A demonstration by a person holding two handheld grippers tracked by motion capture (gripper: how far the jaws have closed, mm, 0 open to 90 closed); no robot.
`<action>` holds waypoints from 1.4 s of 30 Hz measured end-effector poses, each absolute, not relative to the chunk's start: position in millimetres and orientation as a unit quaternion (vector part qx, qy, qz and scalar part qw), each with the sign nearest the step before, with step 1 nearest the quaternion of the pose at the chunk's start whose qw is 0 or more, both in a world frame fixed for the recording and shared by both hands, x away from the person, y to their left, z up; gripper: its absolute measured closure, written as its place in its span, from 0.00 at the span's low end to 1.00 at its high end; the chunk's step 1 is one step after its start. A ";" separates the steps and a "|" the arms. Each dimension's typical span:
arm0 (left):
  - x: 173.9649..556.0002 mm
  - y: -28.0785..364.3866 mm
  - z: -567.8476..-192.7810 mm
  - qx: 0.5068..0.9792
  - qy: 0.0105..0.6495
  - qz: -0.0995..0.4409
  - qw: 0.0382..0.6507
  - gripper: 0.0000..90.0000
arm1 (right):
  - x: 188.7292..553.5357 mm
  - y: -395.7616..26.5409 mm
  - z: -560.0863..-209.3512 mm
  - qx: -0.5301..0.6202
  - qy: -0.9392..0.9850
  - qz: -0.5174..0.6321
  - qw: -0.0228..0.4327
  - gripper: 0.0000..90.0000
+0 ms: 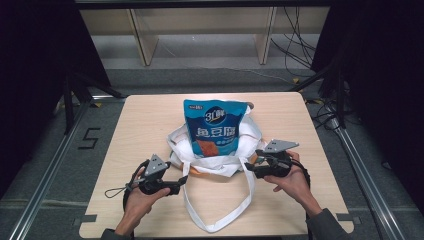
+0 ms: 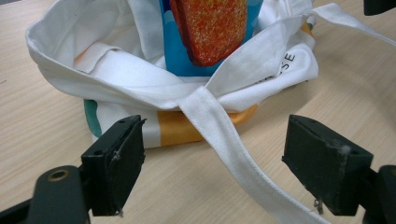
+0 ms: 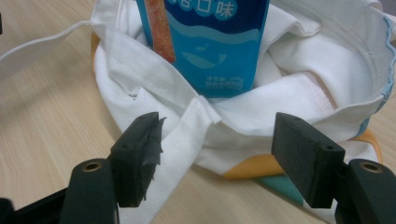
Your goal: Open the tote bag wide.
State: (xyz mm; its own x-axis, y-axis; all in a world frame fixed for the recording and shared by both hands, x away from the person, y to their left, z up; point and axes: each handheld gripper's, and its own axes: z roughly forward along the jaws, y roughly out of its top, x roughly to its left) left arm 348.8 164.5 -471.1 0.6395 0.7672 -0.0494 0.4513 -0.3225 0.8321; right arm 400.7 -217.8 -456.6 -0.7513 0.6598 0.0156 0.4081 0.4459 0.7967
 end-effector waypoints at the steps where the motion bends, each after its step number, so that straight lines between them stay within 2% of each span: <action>1: 347.7 162.7 -472.5 0.784 0.392 0.179 0.446 0.22 | 398.0 -216.8 -457.0 0.325 0.835 0.419 0.146 0.37; 17: 319.3 166.3 -490.7 0.789 0.383 0.183 0.443 0.22 | 380.0 -216.5 -460.5 0.296 0.848 0.407 0.165 0.36; 19: 316.4 168.6 -491.6 0.796 0.376 0.180 0.438 0.22 | 376.4 -215.6 -461.3 0.305 0.850 0.402 0.150 0.36; 21: 311.7 166.4 -493.8 0.794 0.380 0.173 0.443 0.22 | 375.3 -215.7 -463.3 0.293 0.852 0.402 0.163 0.35; 27: 301.5 168.4 -494.3 0.806 0.358 0.186 0.432 0.22 | 366.6 -216.0 -465.3 0.297 0.854 0.395 0.163 0.35; 33: 291.5 169.1 -494.5 0.803 0.365 0.178 0.437 0.22 | 355.4 -218.9 -466.3 0.298 0.850 0.402 0.167 0.34; 42: 277.9 165.5 -496.8 0.815 0.351 0.178 0.425 0.21 | 333.1 -226.1 -475.0 0.311 0.849 0.398 0.154 0.34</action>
